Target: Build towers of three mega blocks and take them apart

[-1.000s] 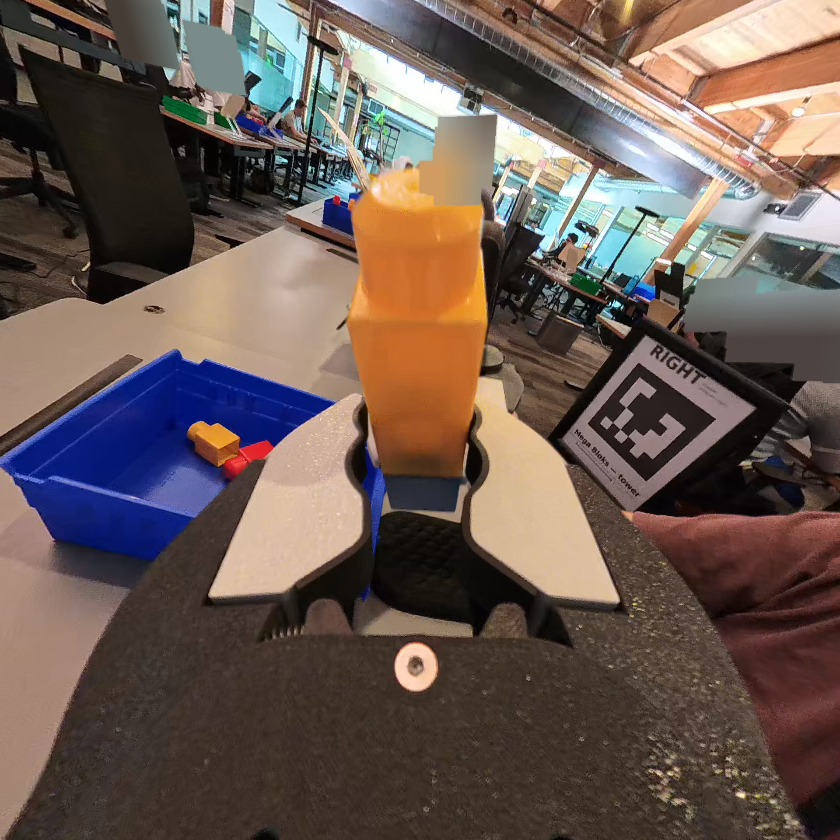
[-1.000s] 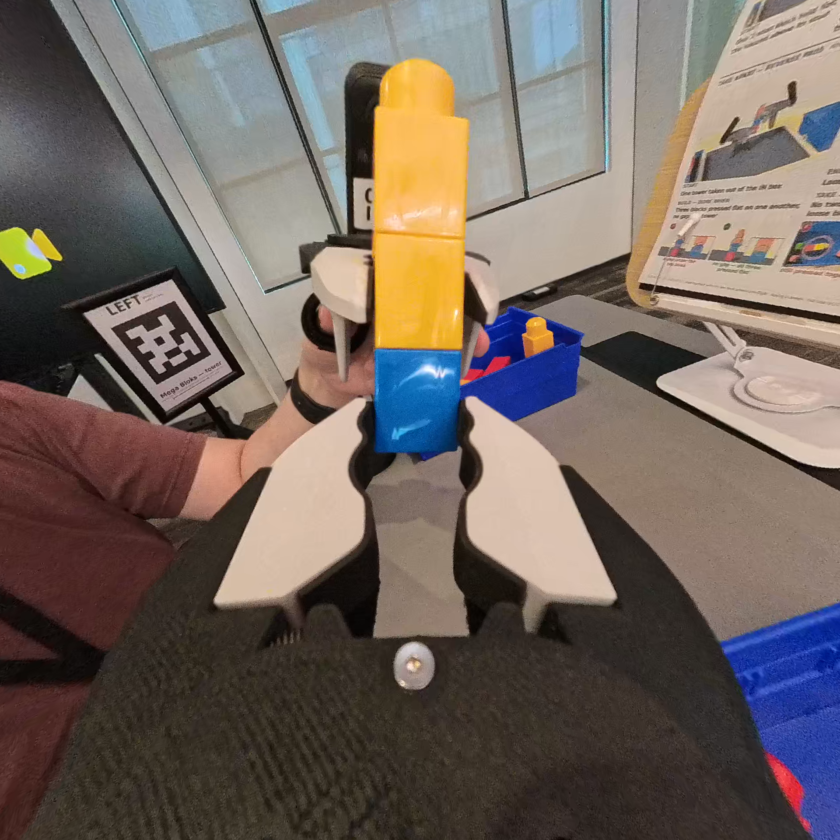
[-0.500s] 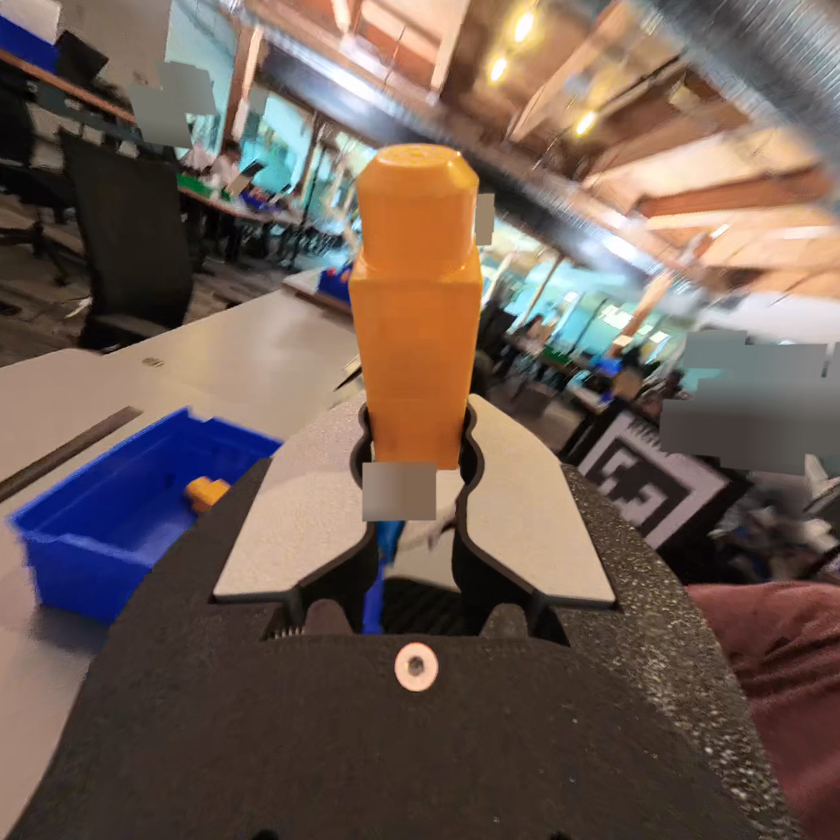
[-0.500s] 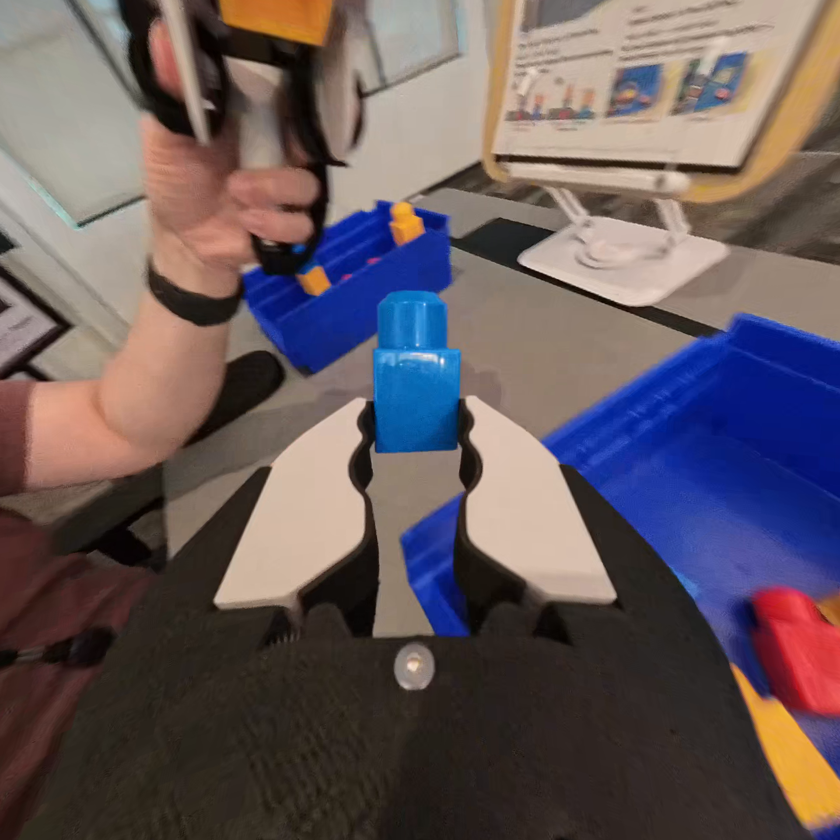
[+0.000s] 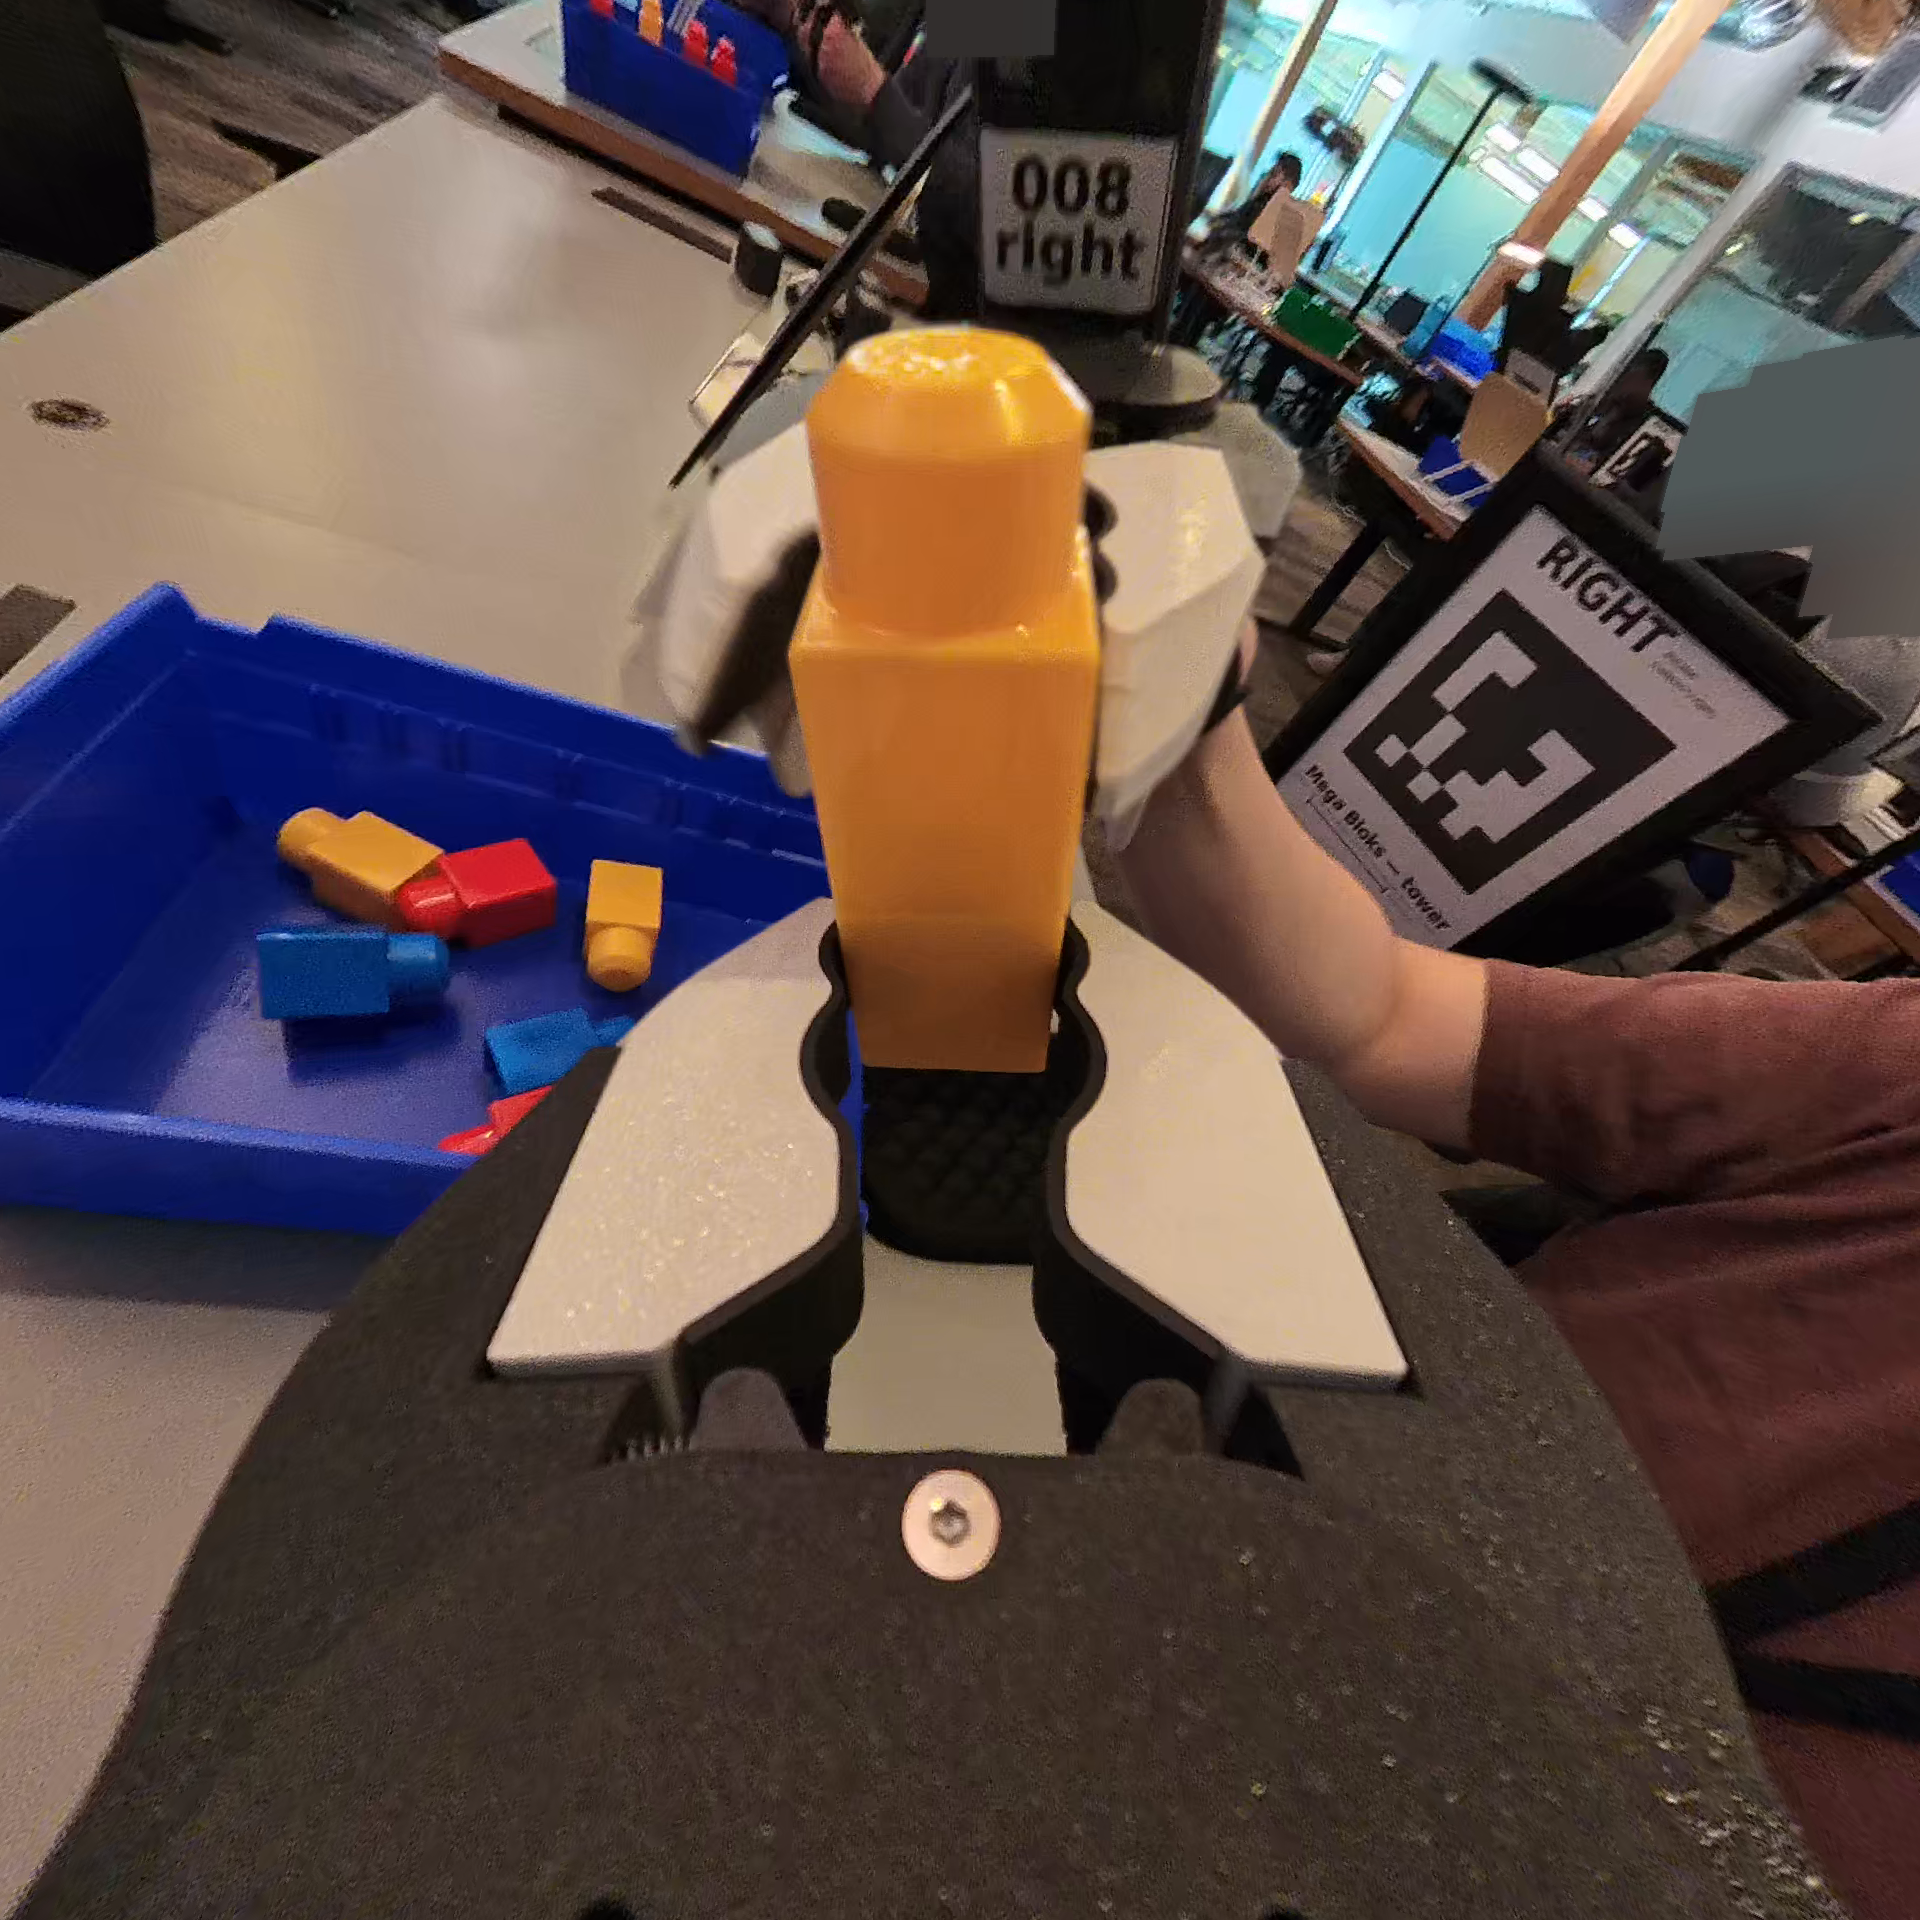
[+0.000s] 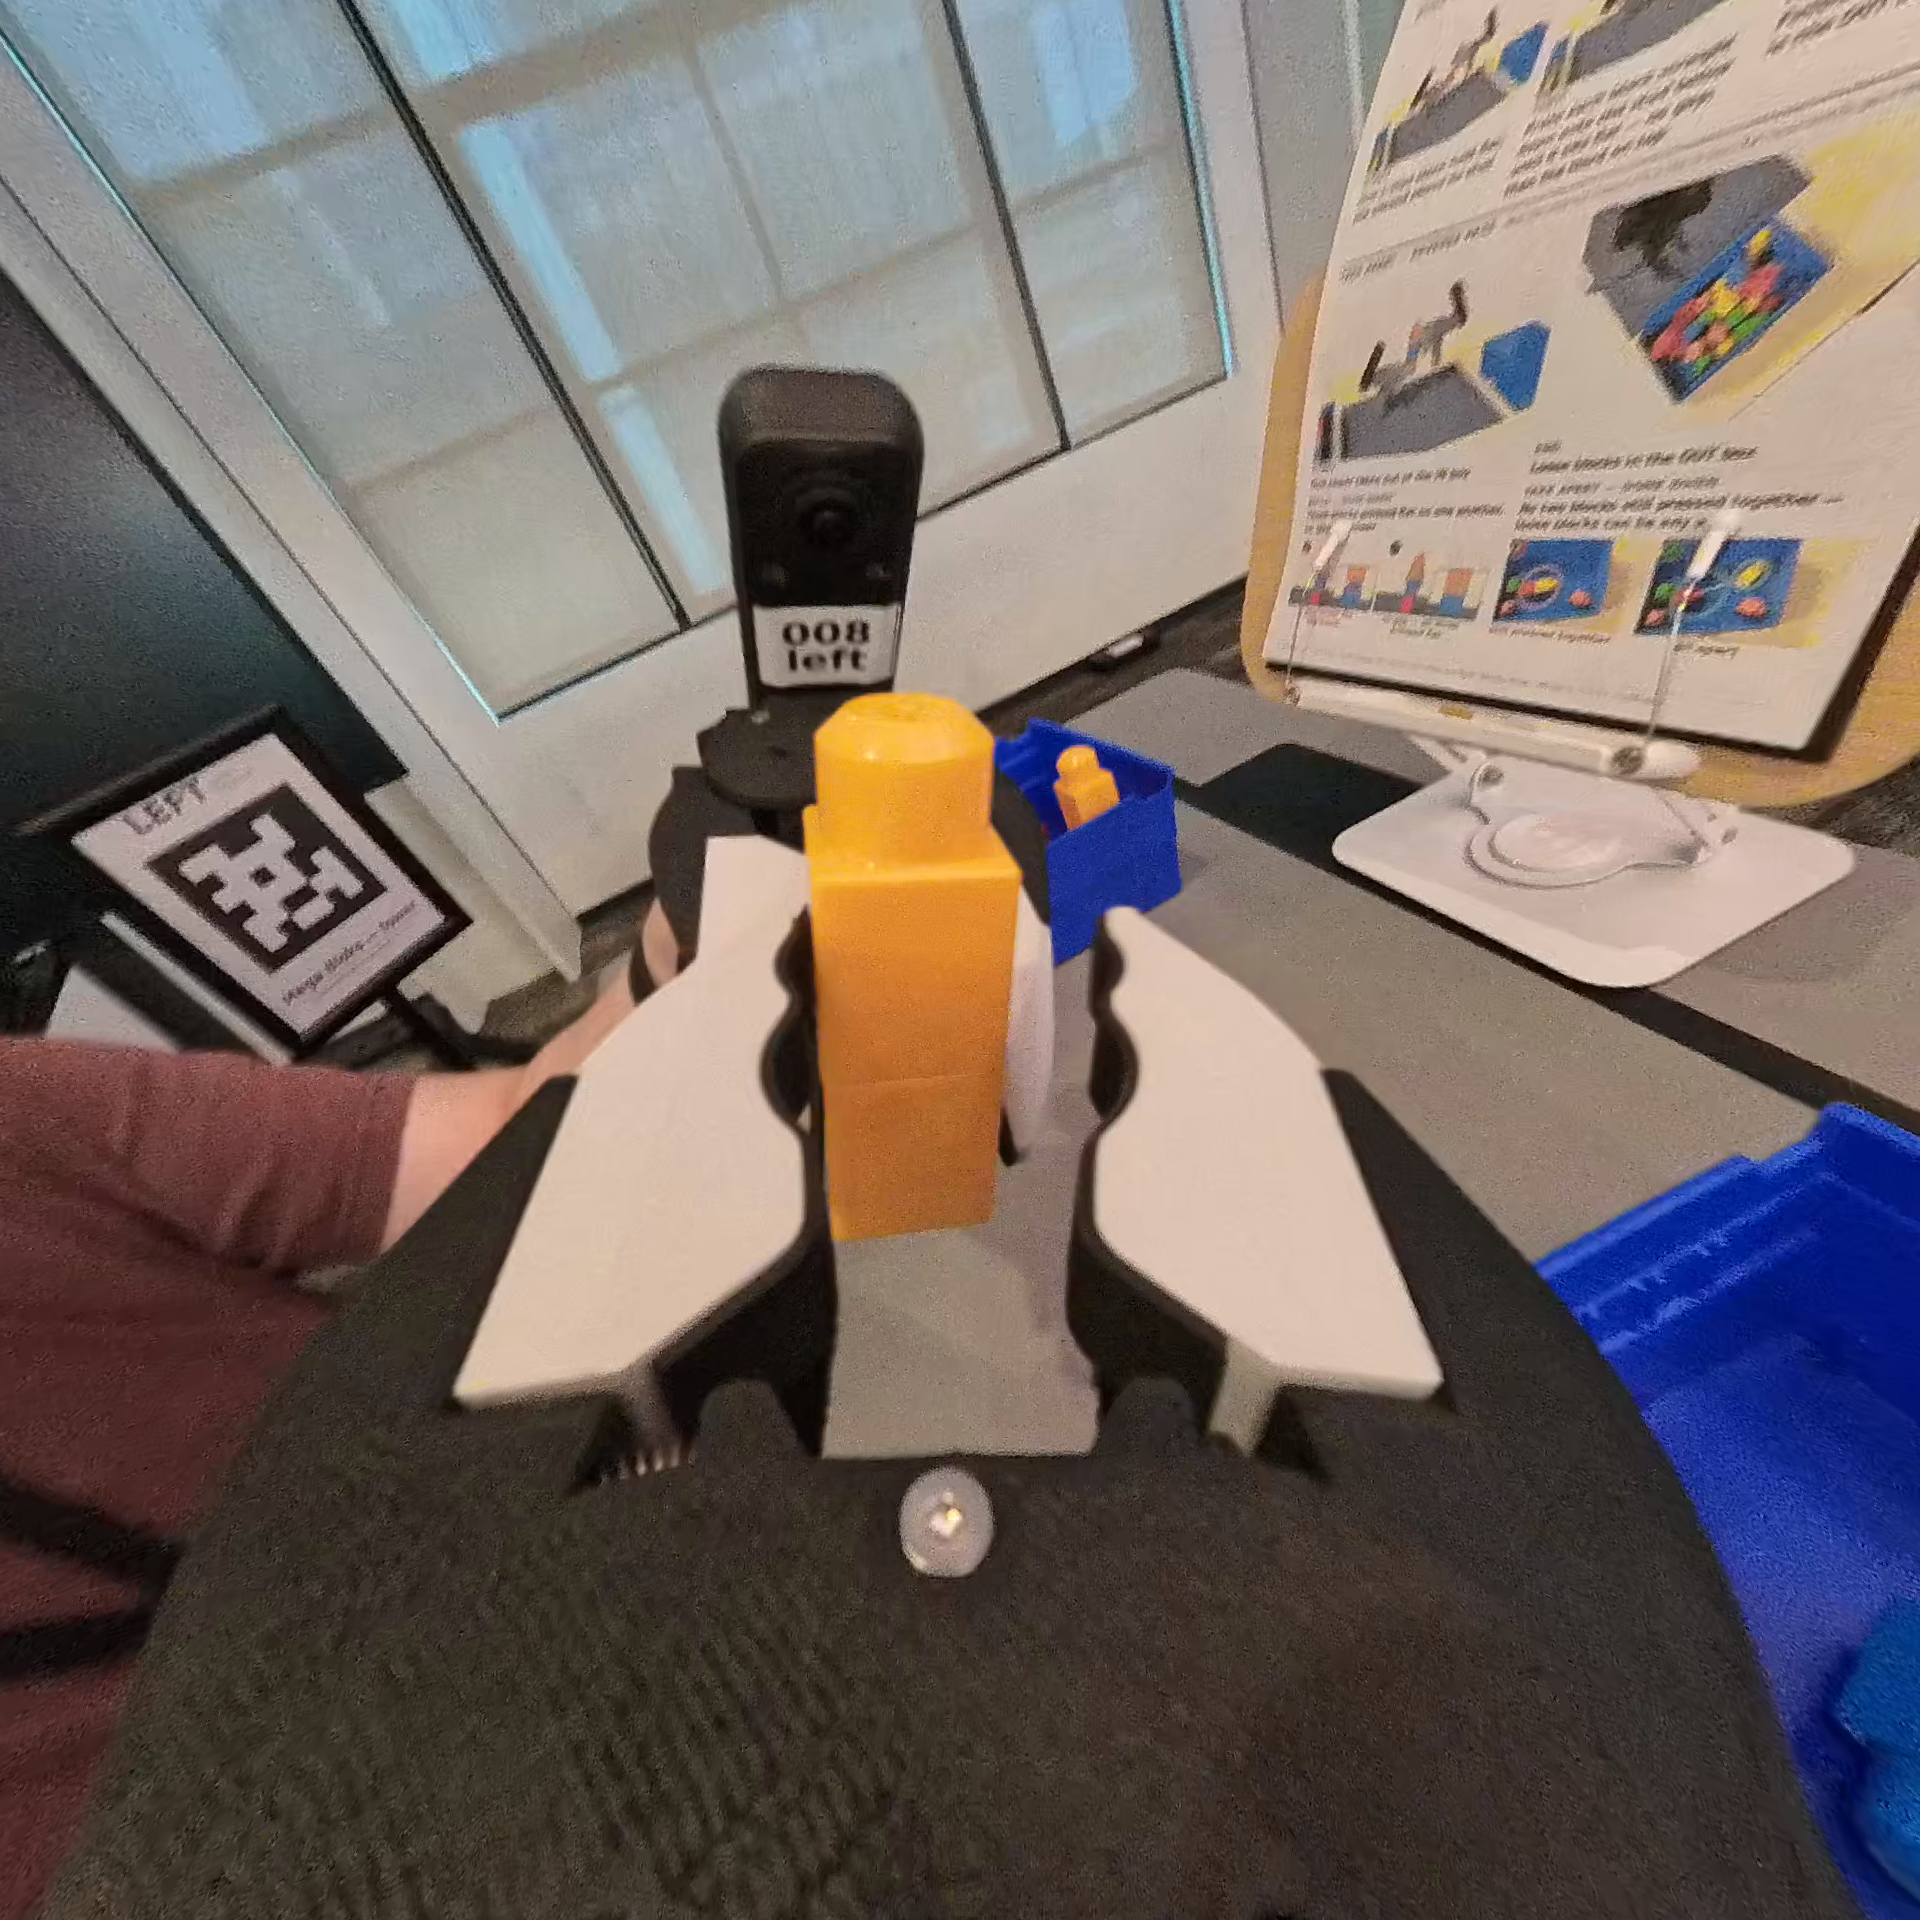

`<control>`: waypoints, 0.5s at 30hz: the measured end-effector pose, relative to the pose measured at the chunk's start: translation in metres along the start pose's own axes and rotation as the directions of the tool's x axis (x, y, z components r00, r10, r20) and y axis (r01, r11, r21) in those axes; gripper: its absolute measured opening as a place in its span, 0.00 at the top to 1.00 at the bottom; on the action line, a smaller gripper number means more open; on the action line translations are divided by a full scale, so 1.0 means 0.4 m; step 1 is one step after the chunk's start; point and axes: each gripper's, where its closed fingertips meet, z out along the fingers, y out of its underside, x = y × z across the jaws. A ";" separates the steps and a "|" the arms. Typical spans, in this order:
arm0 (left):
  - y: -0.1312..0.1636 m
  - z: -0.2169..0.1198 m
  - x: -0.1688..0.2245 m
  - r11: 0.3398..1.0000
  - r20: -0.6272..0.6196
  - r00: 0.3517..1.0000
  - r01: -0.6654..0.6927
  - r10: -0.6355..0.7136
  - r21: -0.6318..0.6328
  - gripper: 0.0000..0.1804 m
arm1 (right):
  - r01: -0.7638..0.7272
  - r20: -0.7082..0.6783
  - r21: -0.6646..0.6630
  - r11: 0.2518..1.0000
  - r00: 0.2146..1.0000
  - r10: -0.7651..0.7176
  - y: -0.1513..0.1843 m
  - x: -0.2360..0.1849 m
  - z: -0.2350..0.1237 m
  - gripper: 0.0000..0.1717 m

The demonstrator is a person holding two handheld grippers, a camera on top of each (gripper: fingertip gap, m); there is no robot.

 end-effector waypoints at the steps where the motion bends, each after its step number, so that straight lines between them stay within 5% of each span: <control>1: 0.007 0.002 -0.006 1.000 0.017 1.000 -0.010 0.010 -0.023 0.80 | -0.005 0.043 -0.027 1.000 0.999 0.007 0.004 -0.008 0.006 0.79; 5: -0.001 -0.009 -0.002 1.000 0.004 1.000 0.020 -0.020 -0.021 0.80 | -0.073 0.068 0.114 0.991 0.996 0.066 -0.044 -0.009 0.012 0.79; 7: 0.066 0.013 -0.007 0.985 0.033 0.999 -0.009 0.015 -0.172 0.80 | -0.141 0.134 0.298 0.944 0.985 0.104 -0.125 -0.012 -0.035 0.79; 9: 0.086 0.032 0.007 0.986 -0.002 1.000 -0.001 0.000 -0.167 0.80 | -0.111 0.070 0.328 0.938 0.993 0.093 -0.156 0.019 -0.083 0.79; 12: 0.047 -0.001 -0.003 0.998 -0.024 0.998 0.052 -0.053 -0.021 0.80 | -0.050 -0.329 -0.073 0.996 0.944 0.023 0.009 0.181 -0.113 0.79; 15: 0.032 -0.038 -0.008 0.995 -0.051 0.994 0.097 -0.095 0.036 0.80 | -0.162 -0.544 -0.428 0.889 0.832 -0.111 0.247 0.322 -0.189 0.79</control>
